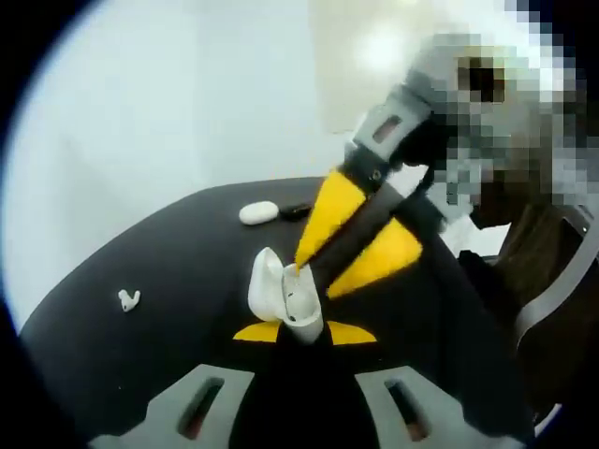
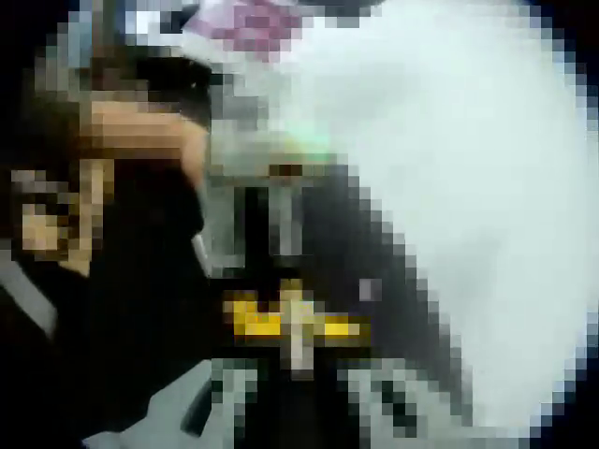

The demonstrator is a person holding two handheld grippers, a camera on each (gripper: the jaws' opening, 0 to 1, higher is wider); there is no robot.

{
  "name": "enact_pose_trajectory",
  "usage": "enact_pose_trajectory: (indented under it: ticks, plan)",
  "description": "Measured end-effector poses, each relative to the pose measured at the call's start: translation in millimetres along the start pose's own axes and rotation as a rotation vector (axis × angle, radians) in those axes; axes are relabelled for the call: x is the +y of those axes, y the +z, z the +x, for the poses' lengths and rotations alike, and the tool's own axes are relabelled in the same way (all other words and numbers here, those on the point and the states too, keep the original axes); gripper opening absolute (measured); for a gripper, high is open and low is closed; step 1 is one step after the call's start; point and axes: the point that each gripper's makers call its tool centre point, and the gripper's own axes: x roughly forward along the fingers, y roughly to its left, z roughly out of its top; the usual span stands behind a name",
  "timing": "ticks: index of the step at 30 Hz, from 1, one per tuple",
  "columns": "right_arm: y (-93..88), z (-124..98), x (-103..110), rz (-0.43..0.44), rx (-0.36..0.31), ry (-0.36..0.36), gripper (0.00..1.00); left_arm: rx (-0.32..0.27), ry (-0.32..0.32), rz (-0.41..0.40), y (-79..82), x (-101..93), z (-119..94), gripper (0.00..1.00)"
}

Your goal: Pick up three earphones and place each one into its charging case using tactile feedback, ensure that each earphone is properly inserted and securely positioned inside the case.

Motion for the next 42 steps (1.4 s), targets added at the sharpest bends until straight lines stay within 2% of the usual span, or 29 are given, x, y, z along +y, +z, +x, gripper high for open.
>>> enact_pose_trajectory:
  ticks: [2,4,7,9,10,14,16,18,21,23,27,28,34,42]
  plan:
    - [10.4,-9,-21,0.062,-0.091,-0.019,0.12,0.000,0.000,0.000,0.1,0.0,0,0.14]
    - [20.1,-18,-50,0.147,-0.199,-0.070,0.13,0.000,-0.001,0.000,0.2,0.2,0,0.14]
    - [28.5,-31,-92,0.202,-0.337,-0.138,0.14,0.000,-0.001,0.002,0.3,0.4,0,0.14]
    - [28.1,-34,-108,0.229,-0.377,-0.136,0.16,-0.001,-0.002,0.001,0.3,0.3,0,0.14]
    - [26.1,-32,-117,0.275,-0.387,-0.127,0.17,-0.001,-0.002,0.001,0.3,0.5,0,0.14]
    - [14.5,-12,-134,0.317,-0.370,-0.099,0.18,-0.003,-0.007,-0.001,0.0,1.4,0,0.14]
    - [6.3,6,-132,0.341,-0.339,-0.049,0.18,-0.004,-0.007,0.000,-0.1,1.7,-1,0.14]
    - [-5.2,32,-133,0.401,-0.295,-0.015,0.18,-0.005,-0.008,0.004,-0.2,1.9,-1,0.14]
    - [-13.3,62,-124,0.408,-0.256,0.032,0.18,-0.005,-0.007,0.012,-0.4,1.7,-1,0.14]
    - [-20.9,83,-114,0.367,-0.210,0.058,0.18,-0.006,-0.009,0.013,-0.6,1.3,-1,0.14]
    - [-30.9,119,-104,0.378,-0.156,0.083,0.18,-0.008,-0.013,0.010,-1.0,1.0,-2,0.14]
    - [-32.6,127,-102,0.387,-0.148,0.071,0.18,-0.008,-0.013,0.010,-0.9,0.6,-2,0.14]
    - [-29.8,146,-93,0.341,-0.115,0.057,0.18,-0.006,-0.013,0.016,-0.2,-1.2,-1,0.14]
    - [-33.7,157,-98,0.332,-0.083,0.045,0.18,-0.001,-0.008,0.024,2.6,-4.5,2,0.14]
